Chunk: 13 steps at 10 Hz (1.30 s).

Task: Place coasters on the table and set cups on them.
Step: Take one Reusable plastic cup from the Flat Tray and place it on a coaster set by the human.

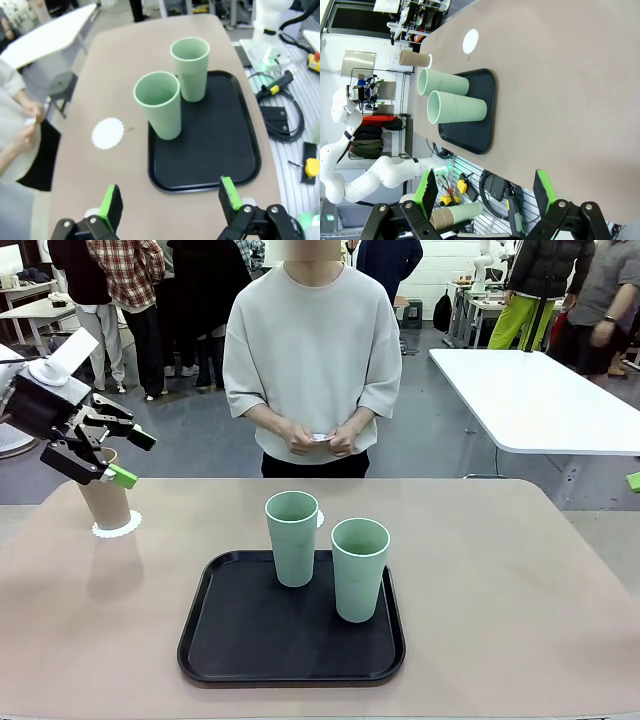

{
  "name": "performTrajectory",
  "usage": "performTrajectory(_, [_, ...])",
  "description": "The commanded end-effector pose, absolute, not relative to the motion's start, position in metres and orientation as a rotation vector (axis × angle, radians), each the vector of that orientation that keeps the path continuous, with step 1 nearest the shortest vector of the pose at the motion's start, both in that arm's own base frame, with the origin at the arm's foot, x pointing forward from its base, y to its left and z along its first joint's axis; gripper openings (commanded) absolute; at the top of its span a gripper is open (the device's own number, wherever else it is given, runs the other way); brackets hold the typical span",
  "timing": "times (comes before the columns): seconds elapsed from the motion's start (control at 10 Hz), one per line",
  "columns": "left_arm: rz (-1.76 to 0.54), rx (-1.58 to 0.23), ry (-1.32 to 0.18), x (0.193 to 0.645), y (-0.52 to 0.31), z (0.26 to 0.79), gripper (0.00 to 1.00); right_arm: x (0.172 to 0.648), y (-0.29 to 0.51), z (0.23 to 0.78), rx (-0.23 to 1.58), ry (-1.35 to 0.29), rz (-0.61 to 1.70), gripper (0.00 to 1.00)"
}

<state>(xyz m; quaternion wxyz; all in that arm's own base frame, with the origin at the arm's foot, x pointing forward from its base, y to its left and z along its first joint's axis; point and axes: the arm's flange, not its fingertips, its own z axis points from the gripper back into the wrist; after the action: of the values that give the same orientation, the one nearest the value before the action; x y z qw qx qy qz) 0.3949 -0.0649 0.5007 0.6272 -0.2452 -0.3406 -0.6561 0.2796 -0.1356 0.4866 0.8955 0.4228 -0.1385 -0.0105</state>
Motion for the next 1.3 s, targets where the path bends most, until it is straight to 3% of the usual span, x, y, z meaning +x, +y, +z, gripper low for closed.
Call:
performTrajectory(0.0, [-1.510, -0.608, -0.891, 0.394, -0.071, 0.484, 1.00, 0.280, -0.136, 0.486, 0.893, -0.289, -0.017, 1.00])
performTrajectory(0.3, [-1.464, -0.558, -1.099, 0.393, -0.117, 0.415, 1.00, 0.280, -0.136, 0.486, 0.893, -0.289, -0.017, 1.00])
performTrajectory(0.7, [-1.384, -0.742, -1.035, 0.392, -0.146, 0.346, 1.00, 0.280, -0.136, 0.486, 0.893, -0.289, -0.017, 1.00])
performTrajectory(1.2, [-1.435, -0.891, -1.007, 0.409, -0.172, 0.310, 1.00, 0.280, -0.136, 0.486, 0.893, -0.289, -0.017, 1.00])
